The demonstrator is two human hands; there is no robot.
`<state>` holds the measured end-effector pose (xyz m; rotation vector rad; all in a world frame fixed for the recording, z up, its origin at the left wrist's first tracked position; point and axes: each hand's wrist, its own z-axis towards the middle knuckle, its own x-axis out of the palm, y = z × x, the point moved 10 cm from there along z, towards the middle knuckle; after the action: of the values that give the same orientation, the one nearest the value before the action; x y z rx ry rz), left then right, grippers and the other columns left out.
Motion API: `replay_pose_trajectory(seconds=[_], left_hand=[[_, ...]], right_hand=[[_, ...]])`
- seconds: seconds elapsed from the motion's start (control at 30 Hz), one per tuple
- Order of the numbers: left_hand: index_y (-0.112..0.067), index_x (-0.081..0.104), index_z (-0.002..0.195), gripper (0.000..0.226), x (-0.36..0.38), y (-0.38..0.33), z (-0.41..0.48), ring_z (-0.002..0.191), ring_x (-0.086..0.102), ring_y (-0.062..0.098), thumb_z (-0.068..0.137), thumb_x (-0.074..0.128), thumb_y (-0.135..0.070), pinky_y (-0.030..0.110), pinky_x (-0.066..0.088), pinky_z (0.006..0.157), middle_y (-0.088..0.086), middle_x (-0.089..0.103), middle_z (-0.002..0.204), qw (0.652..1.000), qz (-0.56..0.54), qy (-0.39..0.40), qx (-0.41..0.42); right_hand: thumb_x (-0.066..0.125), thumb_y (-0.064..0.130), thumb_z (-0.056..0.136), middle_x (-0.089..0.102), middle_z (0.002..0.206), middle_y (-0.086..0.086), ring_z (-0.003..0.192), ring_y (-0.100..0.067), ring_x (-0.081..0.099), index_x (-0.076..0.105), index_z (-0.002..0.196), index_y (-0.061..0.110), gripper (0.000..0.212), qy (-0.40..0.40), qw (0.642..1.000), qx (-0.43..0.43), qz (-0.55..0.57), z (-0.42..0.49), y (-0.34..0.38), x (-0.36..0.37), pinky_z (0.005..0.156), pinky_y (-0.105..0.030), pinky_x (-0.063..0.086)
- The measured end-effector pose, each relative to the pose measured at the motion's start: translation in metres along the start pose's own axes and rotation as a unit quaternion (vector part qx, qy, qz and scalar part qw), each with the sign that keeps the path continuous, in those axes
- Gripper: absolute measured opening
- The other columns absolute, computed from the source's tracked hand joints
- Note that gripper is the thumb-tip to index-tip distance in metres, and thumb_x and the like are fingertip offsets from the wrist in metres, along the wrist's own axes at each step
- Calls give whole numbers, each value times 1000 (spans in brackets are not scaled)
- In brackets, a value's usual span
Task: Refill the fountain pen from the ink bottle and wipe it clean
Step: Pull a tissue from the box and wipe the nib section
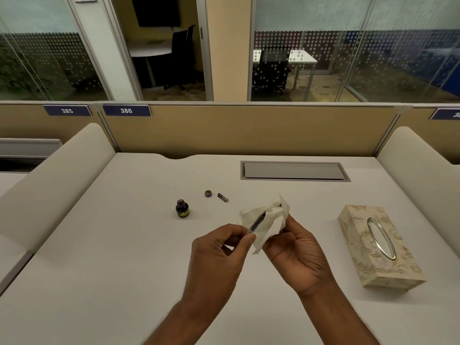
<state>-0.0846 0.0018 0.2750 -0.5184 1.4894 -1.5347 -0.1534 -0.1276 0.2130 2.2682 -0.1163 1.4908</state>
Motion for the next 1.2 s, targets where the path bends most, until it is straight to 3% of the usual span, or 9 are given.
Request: replay_pose_trajectory(seconds=[0.1,0.17,0.23,0.37,0.53,0.63,0.8,0.97,1.2], left_hand=[[-36,77,87,10,0,-6,-1,59,64,3,89,78,-26,18,53,56,-19,74,79,1000,14,-9,26],[-34,77,86,13,0,-10,-1,62,63,2,89,77,-22,10,47,57,-18,74,79,999,22,-13,41],[-32,78,85,13,0,-15,-2,71,68,6,89,77,-20,13,50,59,-17,74,79,997,39,-13,63],[-28,78,88,10,-1,-23,-6,77,70,10,88,77,-18,22,55,61,-18,74,84,992,62,-21,104],[-25,79,89,4,0,-31,-8,75,69,11,87,76,-22,27,57,59,-15,74,84,987,79,-25,137],[-24,77,87,2,-1,-34,-10,71,67,9,86,76,-23,26,56,58,-13,72,77,984,100,-27,148],[-23,77,94,12,4,-34,-14,74,64,1,87,80,-14,10,49,66,-18,72,81,979,135,-5,154],[-22,77,95,10,6,-36,-19,72,65,4,87,81,-21,21,58,66,-13,74,83,971,167,-7,170],[-24,72,88,19,5,-38,-23,71,65,0,78,88,-24,10,55,68,-13,74,81,957,208,-35,199]], right_hand=[[71,18,89,63,134,-23,124,-42,61,62,128,4,42,33,999,31,6,-6,-11,7,105,-49,50],[72,17,92,63,134,-24,128,-42,58,63,127,5,39,58,997,47,14,-10,-17,16,107,-50,48],[72,17,91,62,135,-25,129,-43,56,62,130,4,42,75,996,53,20,-14,-18,20,106,-53,48],[81,10,81,49,149,-26,137,-44,48,48,145,3,72,83,996,41,3,-18,-15,18,114,-54,40],[80,11,83,48,150,-23,140,-41,45,52,143,4,67,113,993,21,-23,-21,-14,18,114,-49,41],[81,11,84,48,150,-24,142,-41,42,55,140,3,63,130,990,-1,-59,-23,-13,20,120,-49,32],[74,18,90,63,135,-22,129,-34,59,66,127,2,41,118,982,-59,-131,-26,-8,23,102,-38,52],[61,17,93,70,126,-19,118,-30,67,73,118,6,30,66,976,-104,-180,-28,-2,17,90,-33,58],[70,23,82,76,113,-16,107,-29,73,77,109,7,32,-8,948,-173,-268,-30,8,10,84,-29,60]])
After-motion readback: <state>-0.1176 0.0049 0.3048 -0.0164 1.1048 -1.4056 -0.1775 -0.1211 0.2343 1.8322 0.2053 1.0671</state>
